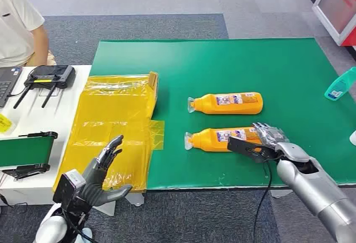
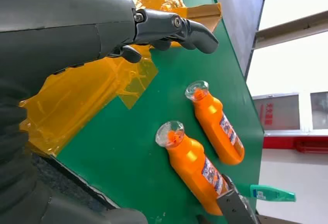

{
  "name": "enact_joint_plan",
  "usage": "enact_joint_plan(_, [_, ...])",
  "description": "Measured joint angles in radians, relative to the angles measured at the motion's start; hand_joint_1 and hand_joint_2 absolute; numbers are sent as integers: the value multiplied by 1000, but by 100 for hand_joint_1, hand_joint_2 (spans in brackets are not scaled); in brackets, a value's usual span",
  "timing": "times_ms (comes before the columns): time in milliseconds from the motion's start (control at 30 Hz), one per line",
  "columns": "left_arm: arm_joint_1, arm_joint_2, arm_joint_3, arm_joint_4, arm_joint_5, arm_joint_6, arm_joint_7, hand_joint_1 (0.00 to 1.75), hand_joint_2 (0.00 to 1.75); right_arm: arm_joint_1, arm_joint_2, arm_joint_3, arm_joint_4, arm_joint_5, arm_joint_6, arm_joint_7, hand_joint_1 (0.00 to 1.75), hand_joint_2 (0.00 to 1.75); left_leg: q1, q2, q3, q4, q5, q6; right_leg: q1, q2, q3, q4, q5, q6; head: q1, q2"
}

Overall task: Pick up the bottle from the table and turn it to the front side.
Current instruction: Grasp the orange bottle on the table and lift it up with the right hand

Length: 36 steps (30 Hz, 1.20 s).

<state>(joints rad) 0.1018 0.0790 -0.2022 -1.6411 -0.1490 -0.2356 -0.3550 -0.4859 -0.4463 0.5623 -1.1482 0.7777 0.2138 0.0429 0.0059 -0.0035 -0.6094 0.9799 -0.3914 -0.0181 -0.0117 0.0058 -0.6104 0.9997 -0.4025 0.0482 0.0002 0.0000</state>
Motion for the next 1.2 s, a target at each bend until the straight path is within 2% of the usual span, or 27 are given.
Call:
enact_joint_plan(300, [14,-2,-2,11,13,-5,0,0,175,-3,25,22,32,-19,-31,-4,0,175,0,0,0,0,0,0,0,0,0,0,0,0,0,0])
enact_joint_plan(467, [13,-2,-30,30,-55,23,6,0,175,-10,55,29,70,-21,-52,-5,0,175,0,0,1,0,0,0,0,0,0,0,0,0,0,0])
enact_joint_plan(500, [13,-2,-38,35,-60,24,6,0,175,-12,61,30,77,-21,-57,-6,11,175,0,0,1,0,0,0,0,0,0,0,0,0,0,0])
enact_joint_plan(567, [13,-2,-50,42,-64,26,6,0,175,-15,72,30,88,-21,-62,-7,85,175,0,0,2,0,0,0,0,0,1,0,0,0,0,0])
enact_joint_plan(600, [13,-2,-55,45,-66,28,6,0,175,-16,76,30,93,-21,-65,-8,127,175,0,0,2,0,0,0,0,0,1,0,0,0,0,0])
enact_joint_plan(633, [13,-1,-58,48,-68,29,6,0,175,-17,79,31,97,-20,-67,-8,160,175,0,0,2,0,0,0,0,0,1,0,0,0,0,0])
enact_joint_plan(700, [13,-1,-65,53,-69,34,6,0,175,-18,85,31,104,-19,-73,-9,174,175,0,0,2,0,0,0,0,0,1,0,0,0,0,0])
enact_joint_plan(1033, [13,0,-82,68,-51,47,5,0,175,-15,90,28,108,-38,-102,-34,175,175,0,0,3,0,1,0,0,0,2,0,1,0,0,0])
enact_joint_plan(1133, [14,-1,-83,68,-43,52,0,0,175,13,95,6,81,-125,-102,-83,175,175,0,0,3,0,1,0,0,0,2,0,1,0,0,0])
enact_joint_plan(1200, [14,0,-83,68,-31,58,-12,0,175,46,98,-25,44,-254,-66,-141,175,175,0,0,3,0,0,0,0,0,2,0,1,0,0,0])
